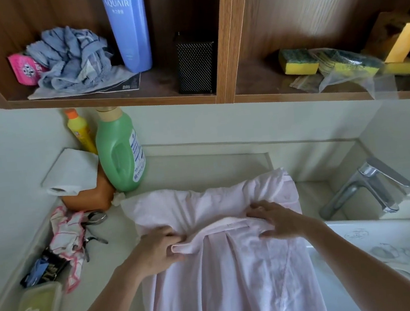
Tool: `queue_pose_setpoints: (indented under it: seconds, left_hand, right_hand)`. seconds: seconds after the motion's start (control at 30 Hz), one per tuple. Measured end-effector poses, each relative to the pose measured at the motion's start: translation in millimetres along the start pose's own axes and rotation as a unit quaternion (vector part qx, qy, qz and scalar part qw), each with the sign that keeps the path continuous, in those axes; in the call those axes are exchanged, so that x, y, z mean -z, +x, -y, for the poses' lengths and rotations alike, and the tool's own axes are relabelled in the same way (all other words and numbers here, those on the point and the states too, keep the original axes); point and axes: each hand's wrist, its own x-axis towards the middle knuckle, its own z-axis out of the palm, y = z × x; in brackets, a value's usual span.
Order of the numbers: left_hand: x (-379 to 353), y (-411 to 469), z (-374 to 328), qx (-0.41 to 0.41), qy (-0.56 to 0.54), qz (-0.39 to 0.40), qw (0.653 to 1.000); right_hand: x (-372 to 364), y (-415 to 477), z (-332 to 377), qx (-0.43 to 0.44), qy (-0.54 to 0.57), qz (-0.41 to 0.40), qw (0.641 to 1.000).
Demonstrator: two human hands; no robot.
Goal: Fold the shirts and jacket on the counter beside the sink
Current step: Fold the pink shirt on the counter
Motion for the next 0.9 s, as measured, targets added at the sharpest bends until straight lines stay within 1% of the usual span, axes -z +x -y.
queue_pose_setpoints:
  seconds: [0.03,0.07,0.1,0.13,0.17,0.2,0.23,0.27,0.3,0.33,0.37,0.4,0.43,0.47,0.5,0.57,0.6,0.63,0.67,0.7,0.73,0.77,0.8,0.83,0.87,0.9]
  left_hand:
    - [1,2,2,0.019,-0.020,0.010,1.000]
    - [5,4,1,0.042,-0.058,0.008,0.997]
    - [9,8,0,0.059,-0.087,-0.006,0.994]
    - [14,12,0,0.073,-0.112,-0.036,0.990]
    - [19,17,-1,0.087,-0.109,-0.097,0.986]
    - [23,22,1,0.110,-0.094,-0.167,0.975]
    - [27,27,2,0.145,-0.060,-0.232,0.960]
    - [28,30,7,0.185,-0.034,-0.277,0.942]
    - [31,35,13,0.233,-0.028,-0.306,0.923]
    - [33,38,19,0.283,-0.043,-0.307,0.907]
    - [35,41,25,0.338,-0.077,-0.283,0.894]
    - [35,43,33,0.371,-0.130,-0.254,0.884]
    - [36,45,38,0.378,-0.189,-0.233,0.876]
    - [37,46,43,0.368,-0.243,-0.228,0.868]
    - [37,44,46,0.358,-0.274,-0.234,0.861]
    - [37,40,52,0.350,-0.264,-0.258,0.861]
    - [34,38,55,0.353,-0.252,-0.259,0.863]
    - [32,35,57,0.358,-0.241,-0.240,0.870]
    - [28,35,57,0.361,-0.226,-0.201,0.882]
    - [25,35,55,0.362,-0.201,-0.150,0.898]
    - [25,35,53,0.355,-0.158,-0.111,0.915]
    - [28,37,49,0.338,-0.105,-0.105,0.929]
    - [32,39,48,0.310,-0.043,-0.136,0.940]
    - [36,41,46,0.270,0.000,-0.190,0.944]
    - [40,43,42,0.211,0.003,-0.248,0.945]
    - [43,46,35,0.143,-0.031,-0.287,0.947]
  right_hand:
    - [1,1,1,-0.012,0.072,0.012,0.997]
    - [6,3,2,-0.033,0.164,-0.005,0.986]
    - [11,7,2,-0.070,0.265,-0.059,0.960]
    - [14,13,0,-0.120,0.344,-0.134,0.922]
    - [17,19,-4,-0.179,0.372,-0.212,0.886]
    - [20,25,-9,-0.234,0.353,-0.276,0.863]
    - [22,29,-13,-0.280,0.335,-0.309,0.845]
    - [23,32,-16,-0.315,0.333,-0.320,0.829]
    - [24,36,-19,-0.341,0.336,-0.327,0.815]
    - [26,41,-23,-0.357,0.332,-0.338,0.805]
    - [28,46,-28,-0.363,0.332,-0.352,0.796]
    - [32,51,-34,-0.359,0.340,-0.366,0.788]
    - [38,54,-40,-0.348,0.353,-0.377,0.782]
    - [43,55,-45,-0.333,0.363,-0.385,0.781]
    - [46,54,-51,-0.323,0.361,-0.395,0.781]
    - [46,48,-69,-0.334,0.362,-0.405,0.771]
    - [43,45,-77,-0.359,0.372,-0.383,0.765]
    - [37,41,-83,-0.386,0.384,-0.335,0.769]
    - [31,35,-89,-0.404,0.384,-0.275,0.783]
    - [28,32,-94,-0.407,0.348,-0.219,0.816]
    - [28,27,-93,-0.402,0.286,-0.188,0.849]
    - [30,24,-90,-0.393,0.218,-0.212,0.868]
    - [35,21,-83,-0.368,0.180,-0.276,0.869]
    - [40,18,-74,-0.323,0.175,-0.345,0.864]
    - [44,17,-61,-0.264,0.181,-0.388,0.864]
    - [46,18,-48,-0.202,0.204,-0.384,0.877]
